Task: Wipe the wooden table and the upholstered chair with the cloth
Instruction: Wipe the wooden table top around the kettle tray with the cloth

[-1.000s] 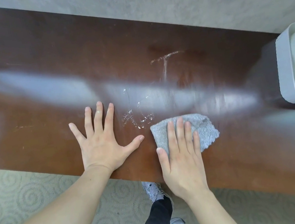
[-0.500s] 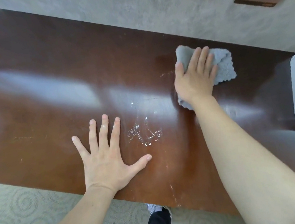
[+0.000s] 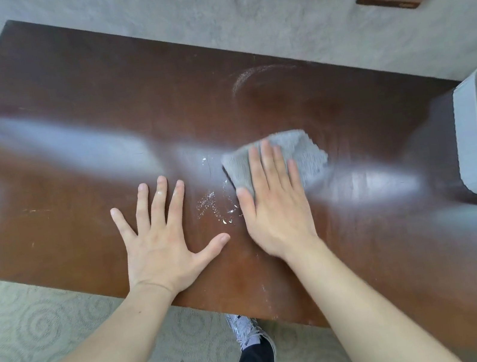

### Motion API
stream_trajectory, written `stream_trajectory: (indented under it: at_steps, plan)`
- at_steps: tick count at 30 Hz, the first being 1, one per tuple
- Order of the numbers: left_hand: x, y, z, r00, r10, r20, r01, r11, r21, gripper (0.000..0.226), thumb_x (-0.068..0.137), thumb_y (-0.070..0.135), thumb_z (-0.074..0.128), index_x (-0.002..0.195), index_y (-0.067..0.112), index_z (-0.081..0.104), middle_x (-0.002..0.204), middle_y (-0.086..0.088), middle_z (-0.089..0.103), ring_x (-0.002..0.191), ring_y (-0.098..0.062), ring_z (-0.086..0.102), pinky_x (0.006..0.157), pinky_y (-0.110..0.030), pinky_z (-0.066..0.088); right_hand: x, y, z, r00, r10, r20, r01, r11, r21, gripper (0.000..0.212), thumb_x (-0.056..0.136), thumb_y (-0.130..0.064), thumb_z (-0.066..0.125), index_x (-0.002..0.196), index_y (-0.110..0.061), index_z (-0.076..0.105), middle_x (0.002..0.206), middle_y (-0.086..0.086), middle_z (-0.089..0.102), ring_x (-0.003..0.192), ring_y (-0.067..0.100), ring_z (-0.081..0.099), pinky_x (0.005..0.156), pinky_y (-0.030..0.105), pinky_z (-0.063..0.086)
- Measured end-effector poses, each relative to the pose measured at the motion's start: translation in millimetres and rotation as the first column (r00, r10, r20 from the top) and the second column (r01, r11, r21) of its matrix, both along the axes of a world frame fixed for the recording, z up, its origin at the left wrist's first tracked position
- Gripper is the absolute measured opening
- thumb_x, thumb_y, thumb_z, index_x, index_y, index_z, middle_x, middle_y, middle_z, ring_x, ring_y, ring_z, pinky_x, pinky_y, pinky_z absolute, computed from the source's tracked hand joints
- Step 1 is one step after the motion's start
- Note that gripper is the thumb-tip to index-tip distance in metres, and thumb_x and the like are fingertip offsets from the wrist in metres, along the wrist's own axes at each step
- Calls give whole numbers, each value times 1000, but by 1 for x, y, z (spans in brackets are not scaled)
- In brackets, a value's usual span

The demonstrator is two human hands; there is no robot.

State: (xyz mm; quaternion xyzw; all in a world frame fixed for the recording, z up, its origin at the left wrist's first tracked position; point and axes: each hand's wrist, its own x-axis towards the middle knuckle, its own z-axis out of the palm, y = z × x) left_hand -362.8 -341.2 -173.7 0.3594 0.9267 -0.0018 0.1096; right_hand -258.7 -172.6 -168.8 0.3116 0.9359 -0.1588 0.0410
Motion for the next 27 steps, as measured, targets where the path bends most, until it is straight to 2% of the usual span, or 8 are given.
stream_trajectory:
  at_steps: [3, 6, 11, 17, 21, 24, 27]
  plan:
    - [-1, 0, 0, 1000, 1, 10, -1, 1000, -4, 113, 73, 97, 16, 159, 24, 21, 167, -5, 17, 155, -29, 5, 115, -73, 7, 49, -35, 1, 999, -13, 30, 13, 1000, -8, 69, 101, -45, 18, 157, -13, -5, 166, 8, -11, 152, 19, -15, 124, 43, -1]
    - [-2, 1, 1, 1000, 0, 14, 0, 1000, -5, 113, 74, 96, 16, 159, 23, 22, 167, -5, 18, 155, -30, 7, 115, -73, 7, 59, -34, -2, 996, -65, 55, 65, 998, 5, 71, 101, -45, 19, 157, -11, -7, 166, 8, -10, 152, 20, -14, 124, 41, -2]
    - [-4, 1, 0, 1000, -16, 14, 16, 1000, -18, 113, 74, 96, 18, 159, 21, 25, 166, -7, 21, 155, -32, 10, 114, -74, 10, -20, 52, -6, 935, -352, 29, 350, 935, 56, 69, 102, -37, 22, 156, -4, -4, 165, 15, -7, 153, 27, -8, 124, 46, -1]
    - [-5, 1, 2, 1000, -27, 15, 27, 999, -22, 114, 74, 96, 21, 158, 20, 27, 167, -8, 19, 155, -33, 8, 114, -74, 10, -115, 113, -4, 883, -468, 31, 468, 884, 1, 68, 101, -35, 20, 156, -5, -7, 165, 15, -13, 152, 29, -14, 122, 49, -7]
    - [-3, 0, 0, 1000, -28, 6, 28, 1000, -13, 112, 75, 95, 23, 158, 20, 29, 166, -8, 21, 155, -33, 11, 113, -74, 11, -152, 109, -6, 932, -363, 11, 363, 932, 19, 65, 102, -35, 16, 157, -8, -5, 165, 13, -13, 152, 28, -15, 122, 48, -10]
    - [-2, 0, -1, 1000, -27, -5, 27, 1000, -5, 111, 75, 95, 22, 158, 20, 28, 166, -8, 21, 155, -33, 11, 114, -74, 11, -154, 105, -9, 984, -180, -2, 180, 982, 65, 63, 102, -35, 16, 158, -13, -1, 166, 11, -10, 152, 27, -13, 123, 47, -9]
    - [-1, 0, -1, 1000, -26, -5, 26, 1000, -9, 111, 75, 95, 21, 158, 21, 27, 166, -8, 21, 155, -33, 11, 114, -74, 10, -135, 106, -7, 999, 38, -23, -36, 996, 78, 61, 102, -34, 20, 158, -16, 3, 167, 9, -4, 153, 25, -8, 124, 45, -6]
